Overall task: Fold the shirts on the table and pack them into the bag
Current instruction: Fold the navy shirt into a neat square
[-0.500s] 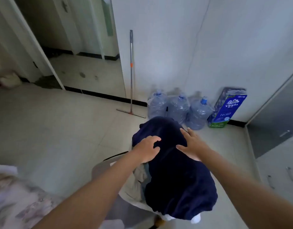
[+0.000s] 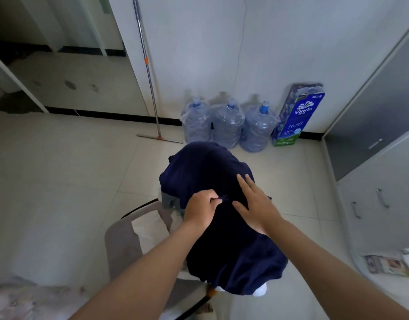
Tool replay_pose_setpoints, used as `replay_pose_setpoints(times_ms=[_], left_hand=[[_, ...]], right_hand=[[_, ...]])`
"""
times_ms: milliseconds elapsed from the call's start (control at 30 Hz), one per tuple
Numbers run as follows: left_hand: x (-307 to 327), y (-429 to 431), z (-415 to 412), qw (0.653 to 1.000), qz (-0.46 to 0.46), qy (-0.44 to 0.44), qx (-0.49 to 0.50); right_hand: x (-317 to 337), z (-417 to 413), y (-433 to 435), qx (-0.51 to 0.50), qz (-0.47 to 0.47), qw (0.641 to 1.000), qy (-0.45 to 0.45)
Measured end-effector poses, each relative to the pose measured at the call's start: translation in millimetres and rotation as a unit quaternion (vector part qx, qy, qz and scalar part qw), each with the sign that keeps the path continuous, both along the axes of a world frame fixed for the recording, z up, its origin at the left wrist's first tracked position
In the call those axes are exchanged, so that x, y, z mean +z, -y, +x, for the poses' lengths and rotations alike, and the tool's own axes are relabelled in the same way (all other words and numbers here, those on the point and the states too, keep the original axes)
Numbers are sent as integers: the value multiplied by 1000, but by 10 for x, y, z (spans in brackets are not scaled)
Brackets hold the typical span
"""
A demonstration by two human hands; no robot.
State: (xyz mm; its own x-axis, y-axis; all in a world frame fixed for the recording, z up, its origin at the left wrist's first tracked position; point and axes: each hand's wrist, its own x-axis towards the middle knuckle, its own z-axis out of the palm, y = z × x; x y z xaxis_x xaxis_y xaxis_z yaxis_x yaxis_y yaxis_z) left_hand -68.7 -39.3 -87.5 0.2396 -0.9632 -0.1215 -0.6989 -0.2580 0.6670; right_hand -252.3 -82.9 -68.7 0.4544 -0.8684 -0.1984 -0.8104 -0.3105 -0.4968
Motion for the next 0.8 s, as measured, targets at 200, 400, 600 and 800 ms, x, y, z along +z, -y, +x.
replay_pose_setpoints(times_ms=[200,400,600,800], left_hand=[[226,-141,103,988,-139,68,-5],[801,151,221,985,-143,-65,70],[976,493,497,984,-151,32,87],[486,55,135,978,-99,82,-165]], right_hand=[[164,25,-104,71,-68,994,-45],[305,246,-51,8,-219,976,19],[802,766,471,-114,-119,979,124],[541,803,712,-86,15,984,155]])
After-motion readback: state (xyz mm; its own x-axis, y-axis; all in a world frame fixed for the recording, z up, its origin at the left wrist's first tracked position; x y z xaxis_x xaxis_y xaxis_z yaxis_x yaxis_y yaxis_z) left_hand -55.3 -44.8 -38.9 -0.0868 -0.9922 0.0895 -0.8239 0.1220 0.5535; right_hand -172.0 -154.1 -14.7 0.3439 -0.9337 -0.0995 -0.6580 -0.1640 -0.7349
